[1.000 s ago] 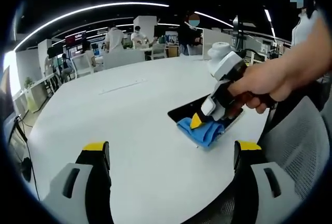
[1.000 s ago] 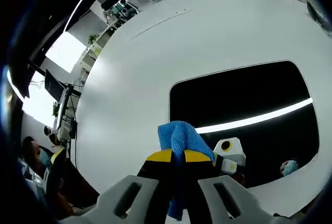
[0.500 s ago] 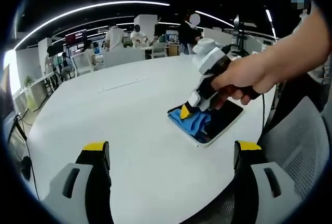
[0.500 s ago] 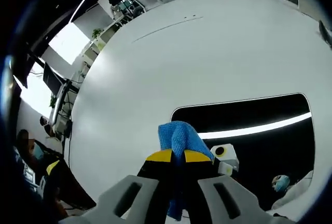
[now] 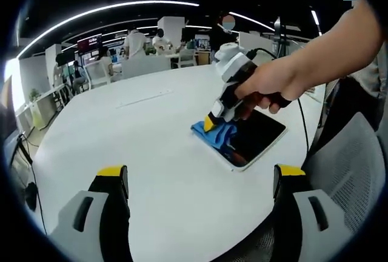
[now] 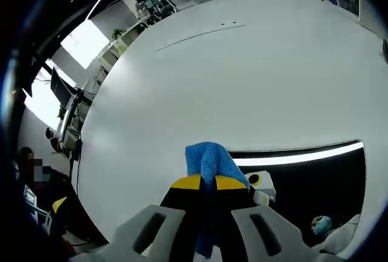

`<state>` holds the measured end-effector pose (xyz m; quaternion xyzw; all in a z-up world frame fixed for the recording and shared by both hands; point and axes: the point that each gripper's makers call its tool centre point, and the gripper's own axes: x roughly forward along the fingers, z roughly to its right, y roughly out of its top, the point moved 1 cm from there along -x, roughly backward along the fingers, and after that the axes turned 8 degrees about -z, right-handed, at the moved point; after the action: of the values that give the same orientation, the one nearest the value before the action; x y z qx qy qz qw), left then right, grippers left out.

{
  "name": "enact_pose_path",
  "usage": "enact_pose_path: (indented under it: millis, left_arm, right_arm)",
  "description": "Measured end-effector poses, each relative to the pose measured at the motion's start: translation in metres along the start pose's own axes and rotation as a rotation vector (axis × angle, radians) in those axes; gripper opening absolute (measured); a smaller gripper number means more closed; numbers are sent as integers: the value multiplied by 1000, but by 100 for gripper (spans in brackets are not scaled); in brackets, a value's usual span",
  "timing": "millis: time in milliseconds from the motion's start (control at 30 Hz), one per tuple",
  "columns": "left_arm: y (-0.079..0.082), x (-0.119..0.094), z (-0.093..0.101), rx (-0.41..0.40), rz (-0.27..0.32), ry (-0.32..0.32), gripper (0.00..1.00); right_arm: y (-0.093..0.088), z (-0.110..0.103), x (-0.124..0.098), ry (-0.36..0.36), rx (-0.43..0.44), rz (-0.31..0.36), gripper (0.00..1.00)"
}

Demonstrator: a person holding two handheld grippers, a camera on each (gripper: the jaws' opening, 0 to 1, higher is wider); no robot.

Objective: Wipe the mirror surface with the cleaning cloth until all visible marks leave the cleaned area.

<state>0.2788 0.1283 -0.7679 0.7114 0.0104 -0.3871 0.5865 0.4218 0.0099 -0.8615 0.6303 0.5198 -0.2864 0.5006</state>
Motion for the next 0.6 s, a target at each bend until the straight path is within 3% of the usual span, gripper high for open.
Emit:
enact_pose_path:
  millis: [600]
  left_arm:
    - [-1,1,0,3,-5,0,99]
  right_arm:
    - [5,3,0,12,6,1,0]
